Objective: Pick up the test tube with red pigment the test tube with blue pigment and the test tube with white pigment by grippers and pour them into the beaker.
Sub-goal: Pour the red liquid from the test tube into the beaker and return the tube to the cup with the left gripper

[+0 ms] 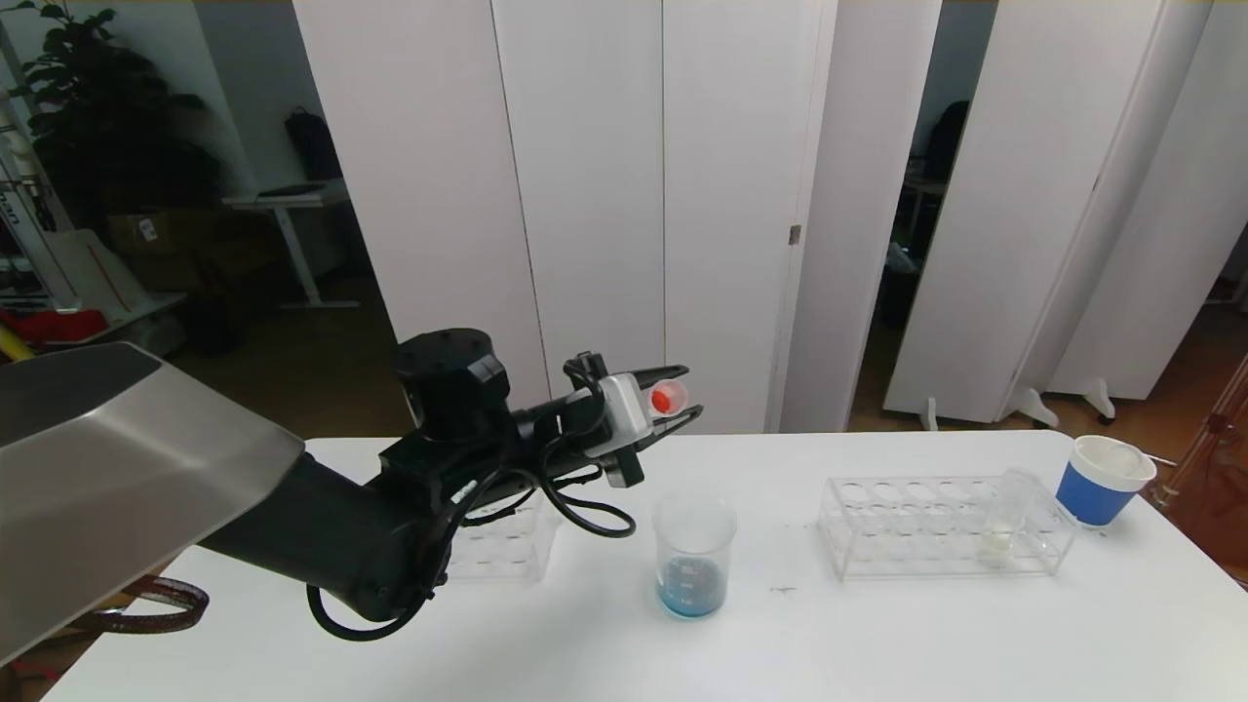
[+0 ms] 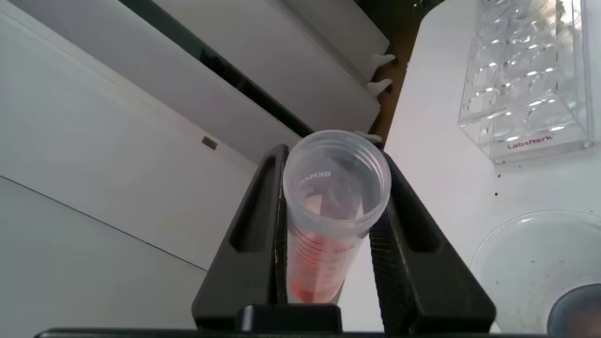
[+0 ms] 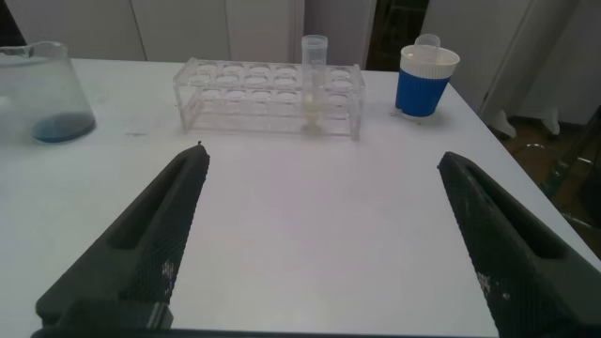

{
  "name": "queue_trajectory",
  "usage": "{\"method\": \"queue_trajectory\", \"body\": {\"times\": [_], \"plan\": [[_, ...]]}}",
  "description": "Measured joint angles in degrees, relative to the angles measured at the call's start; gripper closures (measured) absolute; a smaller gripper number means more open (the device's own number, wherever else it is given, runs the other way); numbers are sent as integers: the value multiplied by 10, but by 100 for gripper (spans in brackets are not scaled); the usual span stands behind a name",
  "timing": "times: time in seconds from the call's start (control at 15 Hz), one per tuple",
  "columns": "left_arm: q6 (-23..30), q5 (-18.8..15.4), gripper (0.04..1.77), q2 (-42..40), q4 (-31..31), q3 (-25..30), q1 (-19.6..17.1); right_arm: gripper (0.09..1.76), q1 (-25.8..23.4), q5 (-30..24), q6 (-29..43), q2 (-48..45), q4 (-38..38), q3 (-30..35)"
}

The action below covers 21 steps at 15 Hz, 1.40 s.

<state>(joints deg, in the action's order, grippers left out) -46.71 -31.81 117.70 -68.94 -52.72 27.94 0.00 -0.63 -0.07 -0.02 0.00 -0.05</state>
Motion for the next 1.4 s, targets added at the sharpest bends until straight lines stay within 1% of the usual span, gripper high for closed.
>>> {"method": "queue_trajectory", "body": {"times": [0.13,0.33,0.4,0.47,0.53,0.6,0.73,1.0,1.4], "plan": [[-62,0,123,16,-18,-7,-5,10,0,0,0,0,0,0],[-97,-1,123,36,-46,-7,-11,10,0,0,0,0,0,0],[-103,-10,123,40,-52,-6,-16,10,0,0,0,0,0,0],[-105,-33,123,44,-59,-6,-20,10,0,0,0,0,0,0],[-106,-50,123,50,-76,-7,-22,10,0,0,0,0,0,0],[-106,-54,123,56,-93,-8,-24,10,0,0,0,0,0,0],[-120,-56,123,69,-131,-10,-25,10,0,0,0,0,0,0],[-148,-46,123,93,-191,-10,-22,10,0,0,0,0,0,0],[-206,-45,123,109,-205,-1,-18,10,0,0,0,0,0,0]]}}
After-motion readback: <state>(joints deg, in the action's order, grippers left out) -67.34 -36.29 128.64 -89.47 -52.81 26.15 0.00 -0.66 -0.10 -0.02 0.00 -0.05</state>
